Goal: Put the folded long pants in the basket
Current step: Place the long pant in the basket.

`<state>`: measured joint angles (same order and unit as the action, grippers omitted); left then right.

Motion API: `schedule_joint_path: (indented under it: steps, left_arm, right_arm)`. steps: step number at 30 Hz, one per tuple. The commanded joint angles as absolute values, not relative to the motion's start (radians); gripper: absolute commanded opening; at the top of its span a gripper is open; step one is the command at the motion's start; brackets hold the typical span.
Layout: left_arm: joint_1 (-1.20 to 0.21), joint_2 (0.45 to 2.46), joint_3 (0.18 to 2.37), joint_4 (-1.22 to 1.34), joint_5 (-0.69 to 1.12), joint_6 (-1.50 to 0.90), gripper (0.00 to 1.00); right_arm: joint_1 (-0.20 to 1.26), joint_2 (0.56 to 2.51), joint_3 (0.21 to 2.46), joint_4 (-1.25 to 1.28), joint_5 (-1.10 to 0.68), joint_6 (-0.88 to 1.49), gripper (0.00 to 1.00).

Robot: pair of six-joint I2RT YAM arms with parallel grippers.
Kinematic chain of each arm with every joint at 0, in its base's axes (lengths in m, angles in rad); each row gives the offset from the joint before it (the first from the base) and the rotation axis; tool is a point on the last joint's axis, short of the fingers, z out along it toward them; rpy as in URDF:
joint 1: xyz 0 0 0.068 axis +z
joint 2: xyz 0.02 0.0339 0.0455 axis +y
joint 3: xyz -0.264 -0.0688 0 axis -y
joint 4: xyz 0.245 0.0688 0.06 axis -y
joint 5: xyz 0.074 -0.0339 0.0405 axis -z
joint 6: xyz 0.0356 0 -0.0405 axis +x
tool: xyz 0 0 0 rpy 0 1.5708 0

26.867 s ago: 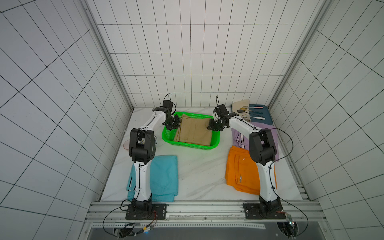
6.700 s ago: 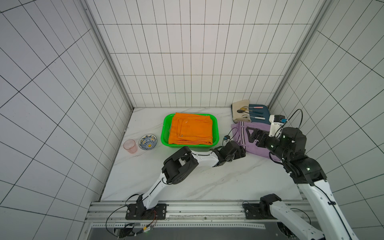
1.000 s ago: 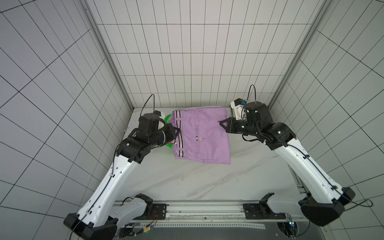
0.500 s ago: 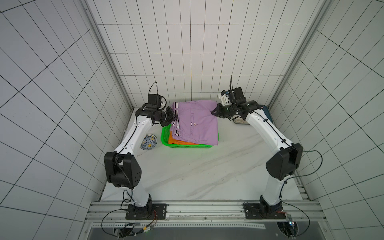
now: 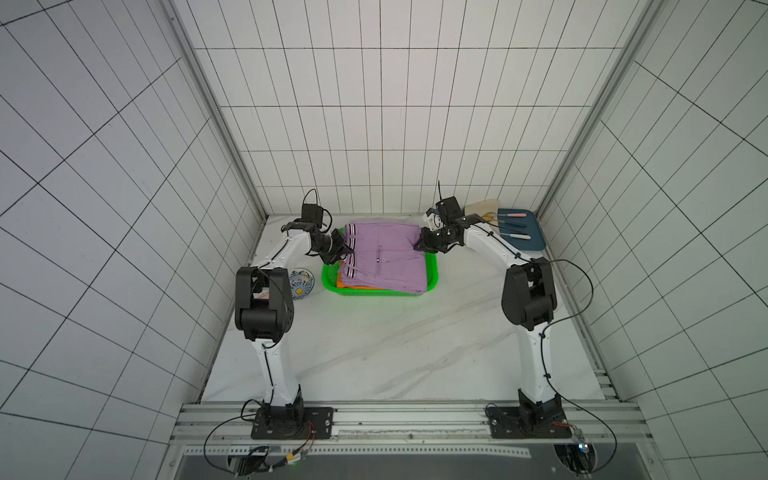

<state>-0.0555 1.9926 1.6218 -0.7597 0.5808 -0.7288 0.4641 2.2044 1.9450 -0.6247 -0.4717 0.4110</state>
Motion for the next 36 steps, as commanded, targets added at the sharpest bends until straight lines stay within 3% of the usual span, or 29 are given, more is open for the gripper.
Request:
schedule_joint_path:
  steps: [1, 9, 10, 11, 14, 16, 19, 23, 26, 28, 32, 36]
  left_arm:
    - [-0.038, 1.993, 1.644, -0.72, 0.485, -0.707, 0.0]
    - [-0.044, 1.953, 1.57, -0.698, 0.428, -0.745, 0.0]
    - [-0.044, 1.954, 1.561, -0.698, 0.424, -0.744, 0.01]
    - [-0.043, 1.954, 1.553, -0.701, 0.423, -0.745, 0.14]
    - [-0.049, 1.914, 1.516, -0.687, 0.434, -0.766, 0.58]
    - [-0.062, 1.85, 1.502, -0.7, 0.408, -0.776, 0.72]
    - [-0.094, 1.709, 1.496, -0.768, 0.311, -0.799, 0.83]
    - [-0.156, 1.469, 1.419, -0.778, 0.219, -0.833, 0.8]
    - [-0.225, 1.316, 1.325, -0.724, 0.179, -0.85, 0.63]
    - [-0.244, 1.251, 1.246, -0.657, 0.208, -0.874, 0.59]
    - [-0.248, 1.235, 1.098, -0.533, 0.305, -0.934, 0.58]
    - [-0.242, 1.381, 1.013, -0.405, 0.378, -0.95, 0.57]
  right_arm:
    - [0.426, 2.176, 1.988, -0.622, -0.416, 0.379, 0.0]
    - [0.427, 2.185, 1.99, -0.612, -0.407, 0.387, 0.0]
    - [0.426, 2.193, 1.984, -0.614, -0.398, 0.383, 0.07]
    - [0.426, 2.195, 1.979, -0.618, -0.383, 0.379, 0.19]
    - [0.426, 2.155, 1.965, -0.618, -0.352, 0.376, 0.35]
    - [0.428, 2.104, 1.959, -0.619, -0.343, 0.386, 0.45]
    - [0.435, 1.984, 1.935, -0.618, -0.313, 0.416, 0.53]
    - [0.481, 1.804, 1.84, -0.61, -0.253, 0.435, 0.53]
    - [0.554, 1.689, 1.721, -0.567, -0.229, 0.449, 0.46]
    - [0.608, 1.643, 1.64, -0.533, -0.21, 0.462, 0.46]
    - [0.685, 1.631, 1.501, -0.449, -0.216, 0.501, 0.45]
    - [0.691, 1.733, 1.42, -0.366, -0.298, 0.552, 0.43]
